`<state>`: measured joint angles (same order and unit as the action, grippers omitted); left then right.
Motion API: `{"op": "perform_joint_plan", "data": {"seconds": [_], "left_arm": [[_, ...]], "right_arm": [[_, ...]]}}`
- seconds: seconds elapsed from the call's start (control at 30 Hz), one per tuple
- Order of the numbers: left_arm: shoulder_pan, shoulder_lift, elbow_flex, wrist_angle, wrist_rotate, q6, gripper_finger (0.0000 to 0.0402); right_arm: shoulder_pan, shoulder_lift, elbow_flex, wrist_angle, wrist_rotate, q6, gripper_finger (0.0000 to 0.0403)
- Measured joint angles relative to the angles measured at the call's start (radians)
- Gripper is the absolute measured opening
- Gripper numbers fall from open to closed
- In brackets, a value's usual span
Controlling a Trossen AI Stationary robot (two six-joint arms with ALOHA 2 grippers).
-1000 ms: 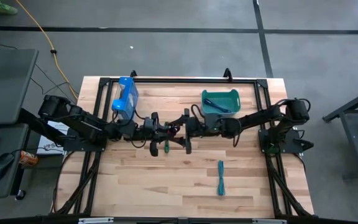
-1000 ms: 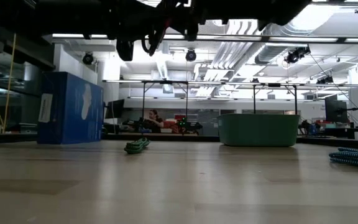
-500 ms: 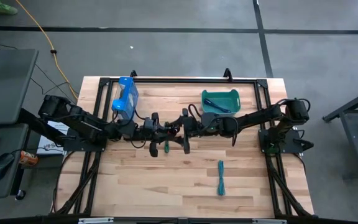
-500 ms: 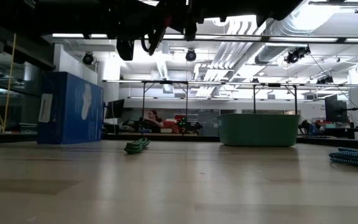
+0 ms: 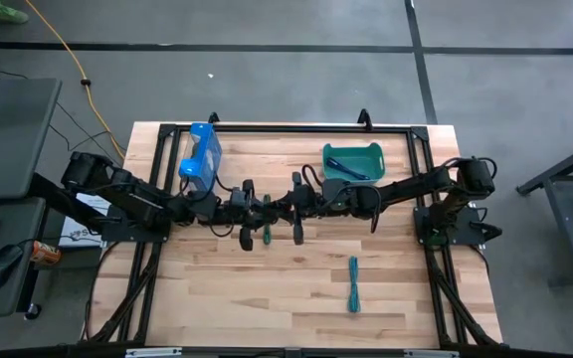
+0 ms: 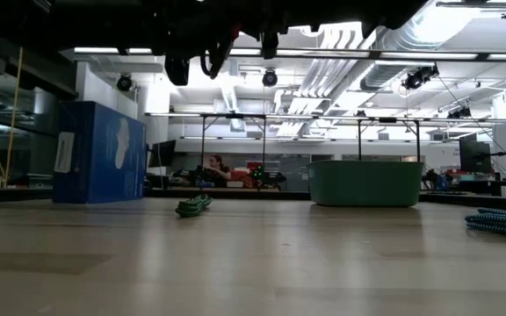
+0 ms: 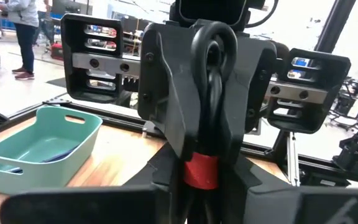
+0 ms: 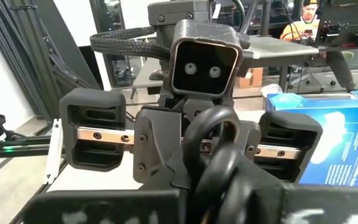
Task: Pick and place USB-C Cables
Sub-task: Put the black charger cable into the green bin
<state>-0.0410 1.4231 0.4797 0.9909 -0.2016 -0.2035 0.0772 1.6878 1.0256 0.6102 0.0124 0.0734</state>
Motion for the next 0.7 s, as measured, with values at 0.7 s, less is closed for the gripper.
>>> {"op": "perform_joint_plan", "data": {"seconds": [0.7], "left_arm": [[0.009,-0.022,0.002,-0.080,0.146,-0.027,0.0215]], "right_arm": [[0.001,-0.025,0.000,-0.078,-0.006,0.014,0.0032]]}}
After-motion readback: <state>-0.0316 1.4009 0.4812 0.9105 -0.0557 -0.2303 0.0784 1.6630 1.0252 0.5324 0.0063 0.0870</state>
